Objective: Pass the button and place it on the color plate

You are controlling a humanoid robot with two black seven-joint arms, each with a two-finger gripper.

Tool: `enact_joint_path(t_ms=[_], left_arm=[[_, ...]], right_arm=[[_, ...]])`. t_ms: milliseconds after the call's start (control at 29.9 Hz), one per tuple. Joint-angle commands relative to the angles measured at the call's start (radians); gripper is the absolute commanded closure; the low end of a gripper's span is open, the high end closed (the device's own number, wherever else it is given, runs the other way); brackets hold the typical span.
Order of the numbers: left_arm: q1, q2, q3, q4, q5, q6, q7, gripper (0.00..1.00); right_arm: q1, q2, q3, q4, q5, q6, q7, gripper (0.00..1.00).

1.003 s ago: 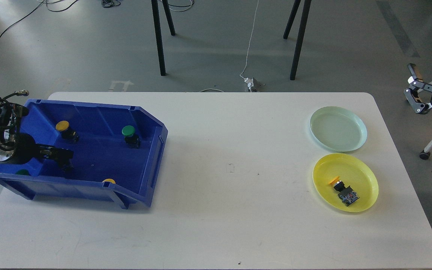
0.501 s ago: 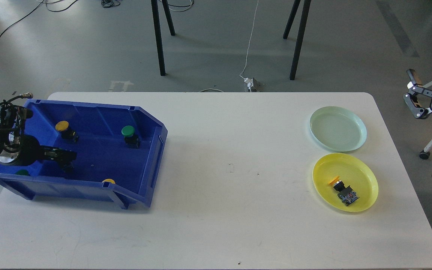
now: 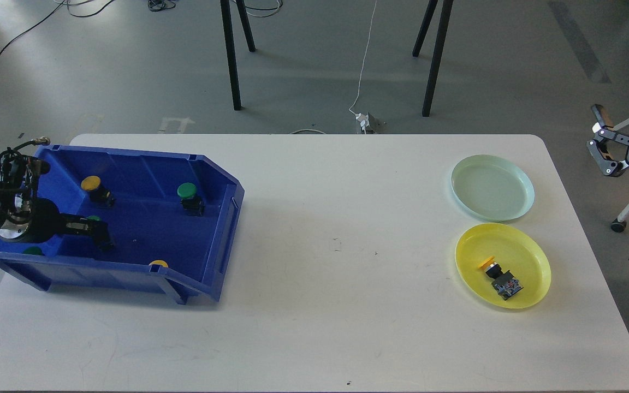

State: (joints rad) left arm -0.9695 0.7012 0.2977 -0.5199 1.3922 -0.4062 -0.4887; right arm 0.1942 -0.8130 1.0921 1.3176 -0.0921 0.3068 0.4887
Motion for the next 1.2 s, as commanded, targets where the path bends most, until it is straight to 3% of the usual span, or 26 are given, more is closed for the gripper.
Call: enact_joint_path(t_ms=[0, 167, 301, 568, 836, 1036, 1170], left_arm=[[0.0, 0.001, 0.0, 0.0, -0.001, 0.0, 0.0, 0.91], [-0.011, 0.004, -0.009, -0.018, -0.004, -0.009, 0.0, 0.92], [-0.046, 0.064, -0.011, -0.103, -0.006, -0.022, 0.0, 0.92], [-0.155, 0.331, -0.09, -0.457, -0.004, -0.077, 0.0, 0.92], [-0.152, 0.563, -0.371, -0.707, -0.012, -0.083, 0.0, 0.92], [-0.152, 0.545, -0.485, -0.792, -0.338, -0.083, 0.0, 0.92], [-0.144, 0.404, -0.526, -0.818, -0.56, -0.083, 0.0, 0.92]], right_arm=[[-0.002, 0.0, 0.0, 0.0, 0.0, 0.0, 0.0, 0.04], [-0.01, 0.0, 0.0, 0.0, 0.0, 0.0, 0.0, 0.04], [-0.012, 0.0, 0.0, 0.0, 0.0, 0.0, 0.0, 0.04], [-0.012, 0.002, 0.0, 0.0, 0.0, 0.0, 0.0, 0.04], [-0.01, 0.003, 0.0, 0.0, 0.0, 0.0, 0.0, 0.04], [-0.01, 0.009, 0.0, 0.006, 0.0, 0.0, 0.0, 0.04], [-0.009, 0.012, -0.003, 0.009, -0.002, 0.001, 0.0, 0.04]])
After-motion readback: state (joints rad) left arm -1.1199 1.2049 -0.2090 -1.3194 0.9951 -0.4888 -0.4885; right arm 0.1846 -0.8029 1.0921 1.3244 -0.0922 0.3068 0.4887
